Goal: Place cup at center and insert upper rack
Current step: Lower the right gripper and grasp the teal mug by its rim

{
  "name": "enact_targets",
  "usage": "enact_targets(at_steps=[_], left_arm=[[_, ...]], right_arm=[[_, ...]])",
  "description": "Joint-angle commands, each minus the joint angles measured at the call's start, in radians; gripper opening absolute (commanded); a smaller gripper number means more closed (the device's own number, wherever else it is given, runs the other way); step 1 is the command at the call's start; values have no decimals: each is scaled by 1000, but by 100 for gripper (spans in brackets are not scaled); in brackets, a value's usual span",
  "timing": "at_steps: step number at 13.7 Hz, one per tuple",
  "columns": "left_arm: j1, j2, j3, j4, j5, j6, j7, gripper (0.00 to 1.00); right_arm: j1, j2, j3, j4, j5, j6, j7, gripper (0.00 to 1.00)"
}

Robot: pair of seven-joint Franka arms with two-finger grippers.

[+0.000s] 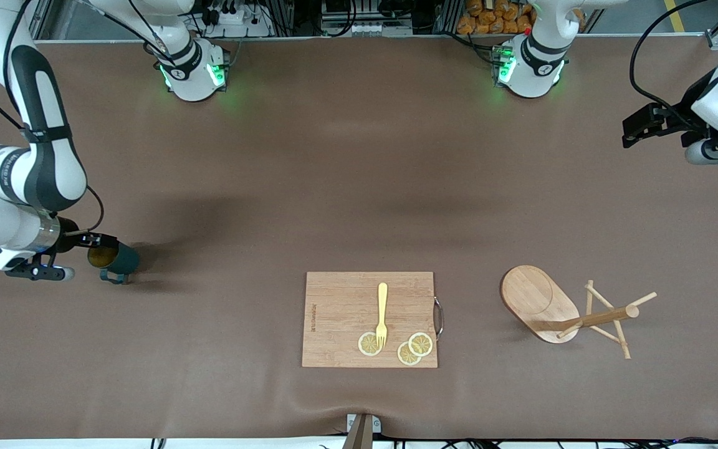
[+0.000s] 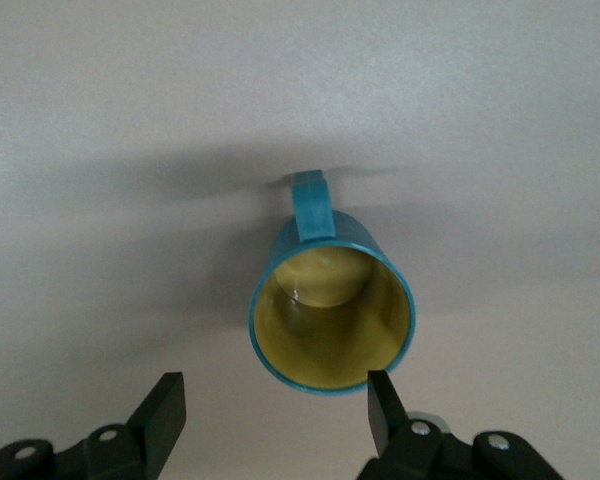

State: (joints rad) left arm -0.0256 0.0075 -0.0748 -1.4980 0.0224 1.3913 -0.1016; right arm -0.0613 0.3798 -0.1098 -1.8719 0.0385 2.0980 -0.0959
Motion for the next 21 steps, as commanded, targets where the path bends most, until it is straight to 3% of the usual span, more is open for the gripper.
enact_targets(at_steps=[1, 8, 11, 13, 16, 18, 21], left_arm=[[9, -3, 10, 9, -4, -5, 3, 100], [3, -1, -25, 1, -10, -6, 3, 100], [4, 8, -25, 1, -10, -6, 5, 100], [-11, 6, -29, 4, -10, -8, -10, 100], [-16, 3, -107, 4, -10, -41, -55, 100], [-17, 9, -178, 2, -10, -43, -81, 100], [-22, 54, -244, 4, -6, -43, -246, 100]], right_arm=[[5, 36, 2, -7, -9, 54, 5, 78], [18, 56, 4, -35, -2, 83, 7, 61], [20, 60, 4, -35, -2, 86, 7, 39], [20, 62, 4, -35, -2, 92, 5, 31], [18, 68, 4, -42, -2, 114, 5, 24], [20, 68, 4, -47, -2, 119, 4, 4], [21, 62, 4, -42, -2, 106, 4, 0]])
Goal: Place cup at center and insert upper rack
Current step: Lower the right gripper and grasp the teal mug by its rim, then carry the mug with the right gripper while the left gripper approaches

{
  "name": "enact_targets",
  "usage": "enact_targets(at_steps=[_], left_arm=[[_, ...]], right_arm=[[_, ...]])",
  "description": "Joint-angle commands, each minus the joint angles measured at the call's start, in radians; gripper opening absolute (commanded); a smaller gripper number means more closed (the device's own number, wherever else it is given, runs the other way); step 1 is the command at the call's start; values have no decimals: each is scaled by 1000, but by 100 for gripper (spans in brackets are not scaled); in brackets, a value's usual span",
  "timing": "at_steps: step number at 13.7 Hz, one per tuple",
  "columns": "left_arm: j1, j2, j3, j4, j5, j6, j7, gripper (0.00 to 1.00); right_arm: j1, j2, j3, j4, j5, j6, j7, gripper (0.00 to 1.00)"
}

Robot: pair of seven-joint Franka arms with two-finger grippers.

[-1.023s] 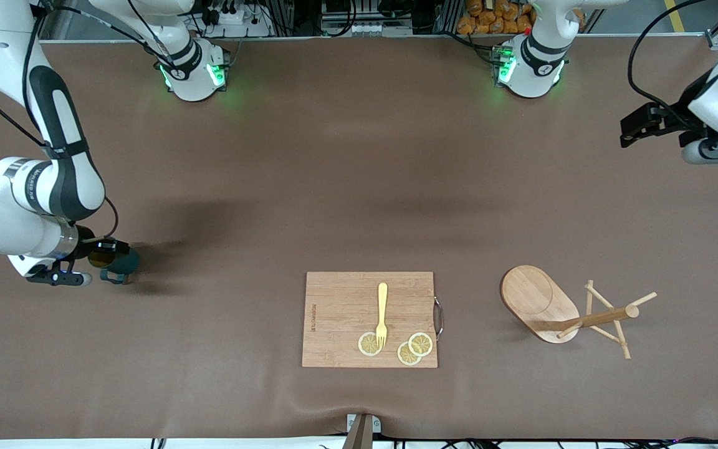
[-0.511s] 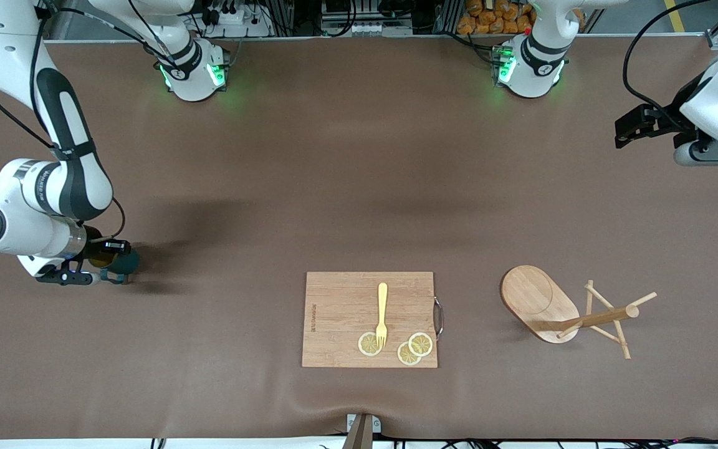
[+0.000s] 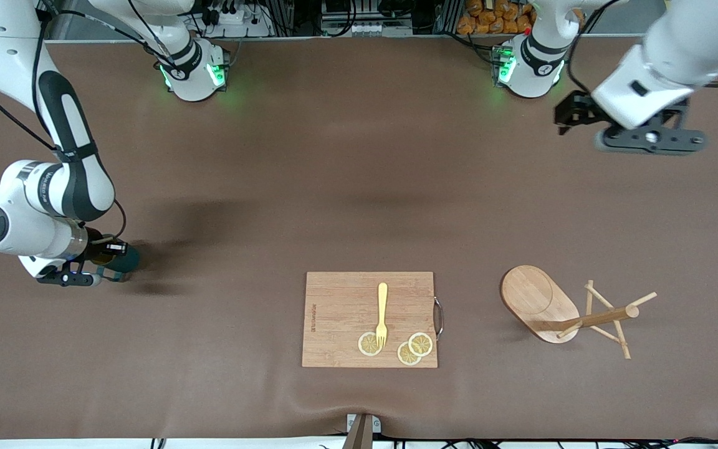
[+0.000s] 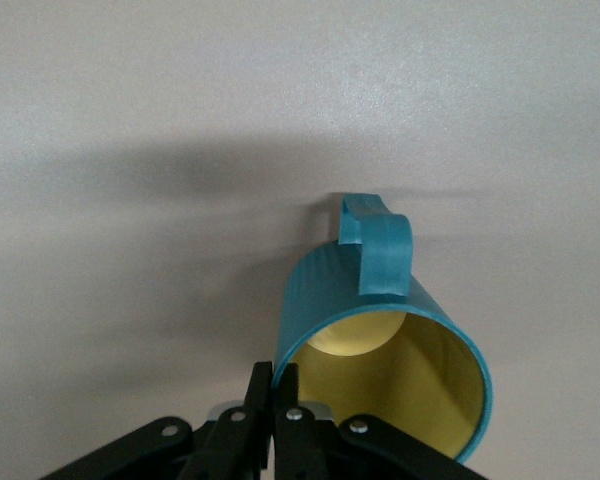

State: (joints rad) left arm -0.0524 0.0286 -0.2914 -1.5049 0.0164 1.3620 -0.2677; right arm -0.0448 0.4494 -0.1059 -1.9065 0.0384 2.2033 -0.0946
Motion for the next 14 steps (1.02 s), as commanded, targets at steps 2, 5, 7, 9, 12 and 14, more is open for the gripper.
enact_targets(at_steps=[2, 5, 7, 9, 12, 14], left_arm=[[3, 47, -31, 14, 4, -12, -134, 100], [16, 63, -28, 14, 5, -12, -133, 100], [35, 85, -17, 14, 0, -11, -134, 100], [49, 103, -22, 9, -3, -6, -137, 100], [29, 174, -28, 40, 1, 17, -140, 100], [29, 241, -28, 107, -3, 26, -139, 100]], right_arm=[[23, -21, 0, -2, -2, -29, 9, 0], [42, -40, 2, 43, -2, -117, 48, 0], [80, -55, 2, 50, 0, -151, 134, 0], [135, -75, 3, 50, 1, -178, 273, 0], [230, -87, 6, 49, 46, -200, 474, 0], [284, -89, 5, 50, 103, -203, 591, 0]])
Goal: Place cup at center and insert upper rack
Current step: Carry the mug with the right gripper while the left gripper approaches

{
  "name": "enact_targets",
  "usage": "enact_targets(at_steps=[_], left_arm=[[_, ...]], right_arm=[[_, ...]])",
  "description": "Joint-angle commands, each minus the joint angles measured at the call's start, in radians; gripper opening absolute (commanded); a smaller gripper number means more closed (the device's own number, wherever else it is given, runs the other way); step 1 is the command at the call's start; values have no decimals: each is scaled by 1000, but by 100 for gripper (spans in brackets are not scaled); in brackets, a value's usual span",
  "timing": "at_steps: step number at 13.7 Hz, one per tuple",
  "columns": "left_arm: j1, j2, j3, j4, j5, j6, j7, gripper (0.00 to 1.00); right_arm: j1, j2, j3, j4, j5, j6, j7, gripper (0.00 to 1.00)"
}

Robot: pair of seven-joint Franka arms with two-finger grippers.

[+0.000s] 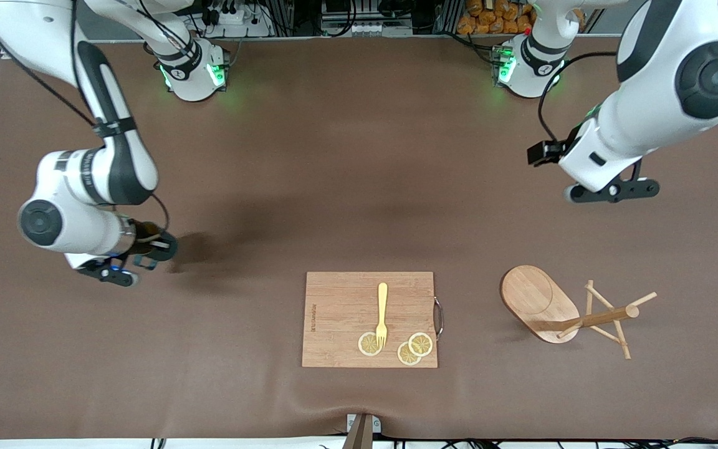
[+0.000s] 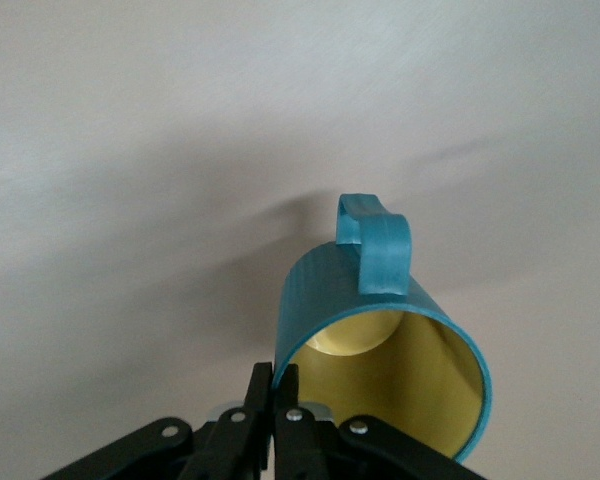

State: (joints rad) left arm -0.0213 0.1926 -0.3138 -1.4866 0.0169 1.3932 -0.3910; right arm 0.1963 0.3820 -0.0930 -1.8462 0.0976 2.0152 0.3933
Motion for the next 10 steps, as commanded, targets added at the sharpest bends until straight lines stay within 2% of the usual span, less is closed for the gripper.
enact_targets(at_steps=[1, 3, 5, 10], left_arm=[[-3, 97, -8, 98, -5, 1, -11, 100], [-2, 116, -8, 98, -9, 71, 3, 100], [-24, 133, -10, 98, -31, 113, 1, 100], [-71, 169, -8, 95, -41, 148, -17, 100]], right_arm=[[72, -25, -8, -11, 45, -15, 167, 0], [136, -32, -7, -14, 48, -15, 305, 0], [198, -35, -7, -13, 94, -15, 421, 0], [362, -34, -7, -10, 169, 2, 749, 0]])
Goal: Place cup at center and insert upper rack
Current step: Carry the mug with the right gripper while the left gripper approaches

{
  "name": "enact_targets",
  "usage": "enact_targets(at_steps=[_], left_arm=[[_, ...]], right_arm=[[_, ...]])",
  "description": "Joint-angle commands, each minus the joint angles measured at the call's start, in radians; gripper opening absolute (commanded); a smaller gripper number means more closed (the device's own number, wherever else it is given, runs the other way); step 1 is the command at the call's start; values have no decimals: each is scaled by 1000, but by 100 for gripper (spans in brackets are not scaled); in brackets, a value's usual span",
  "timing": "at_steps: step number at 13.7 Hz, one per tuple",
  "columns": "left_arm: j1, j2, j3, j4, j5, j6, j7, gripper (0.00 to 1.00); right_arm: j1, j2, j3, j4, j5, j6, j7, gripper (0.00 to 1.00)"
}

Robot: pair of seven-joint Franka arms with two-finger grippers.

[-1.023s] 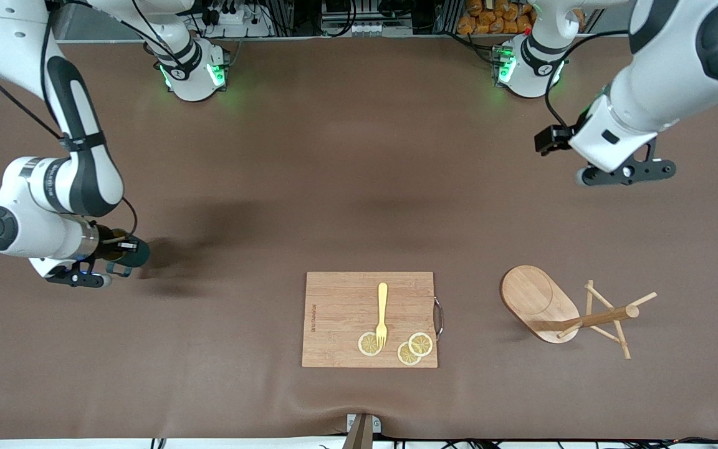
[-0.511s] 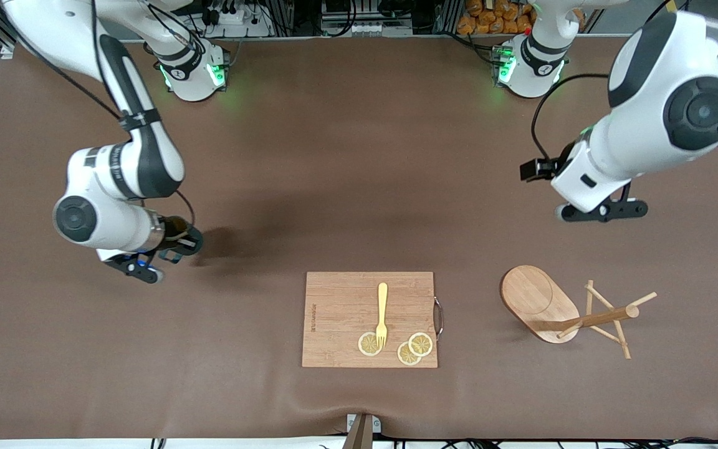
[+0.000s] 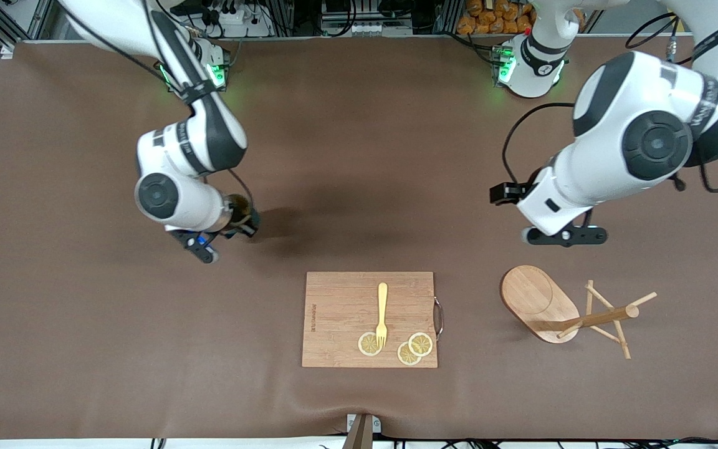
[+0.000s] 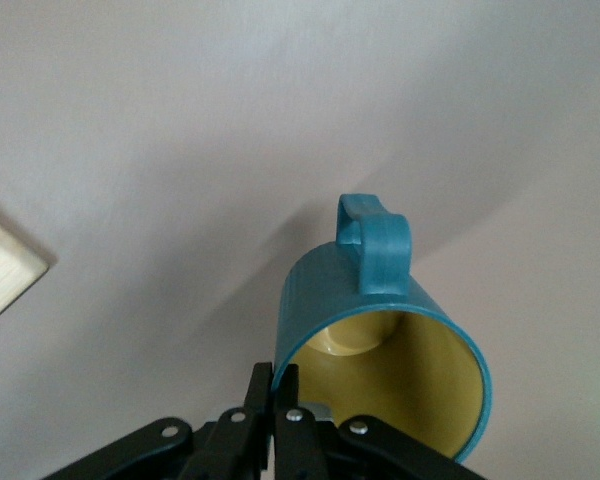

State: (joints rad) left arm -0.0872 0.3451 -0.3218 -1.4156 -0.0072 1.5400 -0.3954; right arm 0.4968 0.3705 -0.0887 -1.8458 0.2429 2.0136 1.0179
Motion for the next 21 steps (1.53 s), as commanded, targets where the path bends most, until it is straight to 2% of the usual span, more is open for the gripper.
enact_targets(at_steps=[1, 6, 8, 10, 14, 16, 21], left_arm=[[-5, 17, 0, 24, -20, 2, -13, 100], [4, 20, 1, 24, -65, 28, -14, 100], [7, 20, 4, 24, -73, 38, -14, 100], [9, 20, 6, 24, -74, 38, -14, 100], [6, 22, 6, 24, -76, 42, -13, 100], [4, 23, 6, 23, -76, 42, -13, 100], [7, 23, 6, 23, -74, 55, -13, 100]], right_arm=[[89, -22, -9, -10, 26, 11, 189, 0], [255, -8, -9, -10, 26, 120, 528, 0], [263, -13, 1, -10, 53, 122, 615, 0], [267, -12, 3, -10, 142, 148, 695, 0], [296, -9, 3, 45, 154, 166, 862, 0], [345, 21, 1, 60, 153, 181, 902, 0], [428, 114, 1, 59, 141, 341, 997, 0]])
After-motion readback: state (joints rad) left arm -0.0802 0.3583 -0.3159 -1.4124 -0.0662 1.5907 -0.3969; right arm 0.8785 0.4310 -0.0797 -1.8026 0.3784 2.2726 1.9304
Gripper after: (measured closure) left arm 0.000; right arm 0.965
